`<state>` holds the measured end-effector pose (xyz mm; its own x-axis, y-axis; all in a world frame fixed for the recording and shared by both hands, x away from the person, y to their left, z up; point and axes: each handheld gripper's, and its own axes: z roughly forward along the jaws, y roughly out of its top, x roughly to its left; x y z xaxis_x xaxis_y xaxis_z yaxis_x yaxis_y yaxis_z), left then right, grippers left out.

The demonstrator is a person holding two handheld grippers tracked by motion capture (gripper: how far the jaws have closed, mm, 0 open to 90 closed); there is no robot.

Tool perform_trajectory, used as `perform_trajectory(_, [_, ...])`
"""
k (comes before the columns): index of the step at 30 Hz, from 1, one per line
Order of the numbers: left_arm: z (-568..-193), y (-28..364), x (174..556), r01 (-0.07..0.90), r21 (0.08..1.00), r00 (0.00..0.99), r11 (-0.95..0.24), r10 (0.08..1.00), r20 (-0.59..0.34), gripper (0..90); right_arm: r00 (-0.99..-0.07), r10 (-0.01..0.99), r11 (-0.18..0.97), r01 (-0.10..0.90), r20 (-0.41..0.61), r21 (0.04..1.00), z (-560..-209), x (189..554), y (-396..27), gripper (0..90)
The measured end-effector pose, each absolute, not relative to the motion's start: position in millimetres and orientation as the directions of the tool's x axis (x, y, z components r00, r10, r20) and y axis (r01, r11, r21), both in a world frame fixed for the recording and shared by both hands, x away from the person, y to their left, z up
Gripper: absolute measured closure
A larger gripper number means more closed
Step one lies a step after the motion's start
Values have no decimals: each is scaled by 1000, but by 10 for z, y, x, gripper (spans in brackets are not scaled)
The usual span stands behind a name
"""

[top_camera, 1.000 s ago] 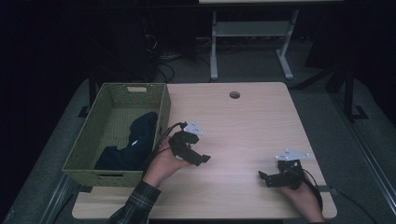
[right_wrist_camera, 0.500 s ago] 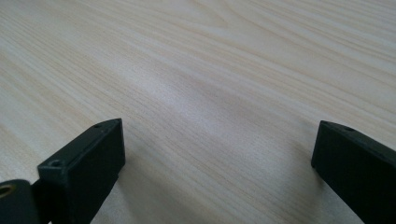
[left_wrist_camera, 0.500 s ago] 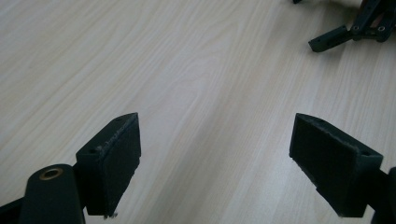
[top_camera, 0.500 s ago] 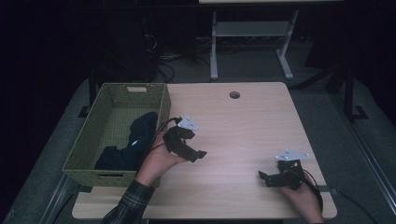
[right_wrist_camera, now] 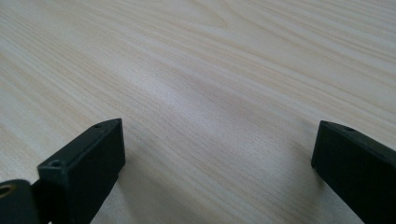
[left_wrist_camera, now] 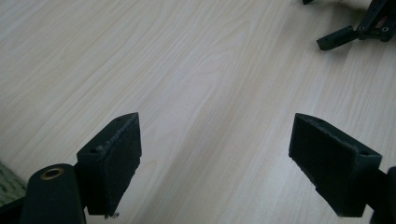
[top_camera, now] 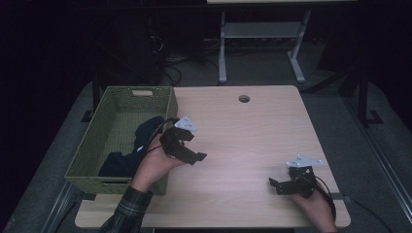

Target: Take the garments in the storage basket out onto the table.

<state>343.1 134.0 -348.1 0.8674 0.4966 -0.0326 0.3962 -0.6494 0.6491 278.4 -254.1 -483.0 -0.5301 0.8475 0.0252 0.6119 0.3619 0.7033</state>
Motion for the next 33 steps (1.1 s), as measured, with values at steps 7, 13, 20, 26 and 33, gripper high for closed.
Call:
perform_trajectory(7, [-3412, 1421, 3419, 404, 651, 859, -643, 511, -28, 167, -531, 847, 363, 611, 25, 704, -4831, 2785, -2542, 24])
perform_trajectory(13, [-3363, 1473, 3405, 407, 652, 855, -640, 517, -26, 167, -530, 847, 362, 611, 25, 704, -4830, 2784, -2541, 24])
perform_trajectory(20, [-3290, 1555, 3385, 417, 645, 849, -640, 528, -25, 178, -530, 848, 362, 612, 25, 703, -4830, 2784, -2541, 24])
perform_trajectory(26, [-3232, 1647, 3375, 421, 650, 838, -633, 546, -12, 178, -529, 848, 361, 613, 26, 703, -4830, 2783, -2540, 24])
perform_trajectory(33, [-3170, 1782, 3368, 438, 654, 816, -617, 579, 0, 178, -529, 848, 361, 613, 26, 703, -4830, 2783, -2540, 24])
